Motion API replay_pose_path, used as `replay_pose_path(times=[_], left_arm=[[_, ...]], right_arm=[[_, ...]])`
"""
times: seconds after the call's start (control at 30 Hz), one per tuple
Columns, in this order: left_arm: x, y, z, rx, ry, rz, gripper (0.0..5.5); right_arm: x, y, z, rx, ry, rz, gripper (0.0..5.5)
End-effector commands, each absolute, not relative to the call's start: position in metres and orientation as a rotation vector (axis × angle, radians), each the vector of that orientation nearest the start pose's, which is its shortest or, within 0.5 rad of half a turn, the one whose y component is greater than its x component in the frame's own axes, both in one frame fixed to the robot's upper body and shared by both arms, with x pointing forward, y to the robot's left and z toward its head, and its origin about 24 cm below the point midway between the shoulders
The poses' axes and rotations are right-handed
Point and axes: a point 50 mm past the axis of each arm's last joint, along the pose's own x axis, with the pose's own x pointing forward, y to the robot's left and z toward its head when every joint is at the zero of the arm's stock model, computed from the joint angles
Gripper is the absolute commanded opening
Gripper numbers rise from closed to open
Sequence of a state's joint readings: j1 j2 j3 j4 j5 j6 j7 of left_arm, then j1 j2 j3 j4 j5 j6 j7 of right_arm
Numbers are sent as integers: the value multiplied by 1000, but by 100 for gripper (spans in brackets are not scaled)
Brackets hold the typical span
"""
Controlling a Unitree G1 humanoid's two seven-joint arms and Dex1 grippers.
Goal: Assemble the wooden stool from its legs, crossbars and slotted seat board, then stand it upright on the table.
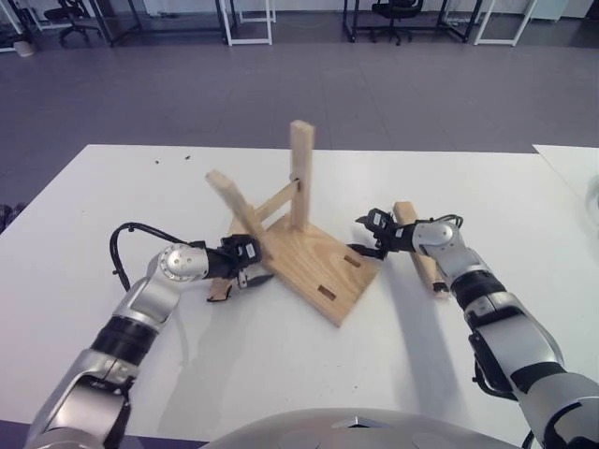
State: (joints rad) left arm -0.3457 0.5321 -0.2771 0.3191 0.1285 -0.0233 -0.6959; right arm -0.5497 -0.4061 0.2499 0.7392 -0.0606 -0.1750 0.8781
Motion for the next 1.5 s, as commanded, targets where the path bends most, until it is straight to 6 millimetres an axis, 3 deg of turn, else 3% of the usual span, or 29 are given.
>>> replay_pose_path(times=[0.03, 0.13, 0.2, 0.3, 0.4, 0.57, 0.83, 0.97, 1.27, 1.3, 1.37, 1.43, 1.5], left_arm=[[306, 159, 50, 595, 123, -778, 429], [300, 164, 58, 513, 75, -709, 429], [288, 177, 63, 460, 67, -644, 429], [271, 181, 69, 392, 68, -587, 429], [263, 165, 77, 311, 56, -592, 429], [253, 156, 77, 283, 91, -607, 429], [254, 157, 80, 273, 101, -593, 429], [255, 155, 87, 256, 88, -599, 429], [260, 145, 134, -96, -27, -585, 429], [260, 142, 140, -153, -40, -592, 429], [260, 136, 155, -305, -80, -627, 429], [260, 129, 171, -476, -118, -682, 429], [259, 123, 182, -622, -135, -724, 429]], right_arm=[[299, -168, 44, -455, 221, 903, 376], [299, -195, 86, -340, 42, 450, 376], [293, -223, 99, -204, 18, 245, 376], [282, -262, 79, -158, 189, 101, 376], [274, -275, 52, -137, 338, 94, 376], [267, -275, 25, -81, 440, 130, 376], [266, -257, 16, -20, 461, 197, 376], [256, -257, 2, 18, 546, 131, 305], [242, -250, -17, 108, 599, 97, 135], [245, -249, -12, 118, 566, 94, 131], [267, -248, 28, 42, 309, 83, 131], [273, -212, 94, 114, -11, 297, 131], [258, -169, 131, 77, -155, 553, 131]])
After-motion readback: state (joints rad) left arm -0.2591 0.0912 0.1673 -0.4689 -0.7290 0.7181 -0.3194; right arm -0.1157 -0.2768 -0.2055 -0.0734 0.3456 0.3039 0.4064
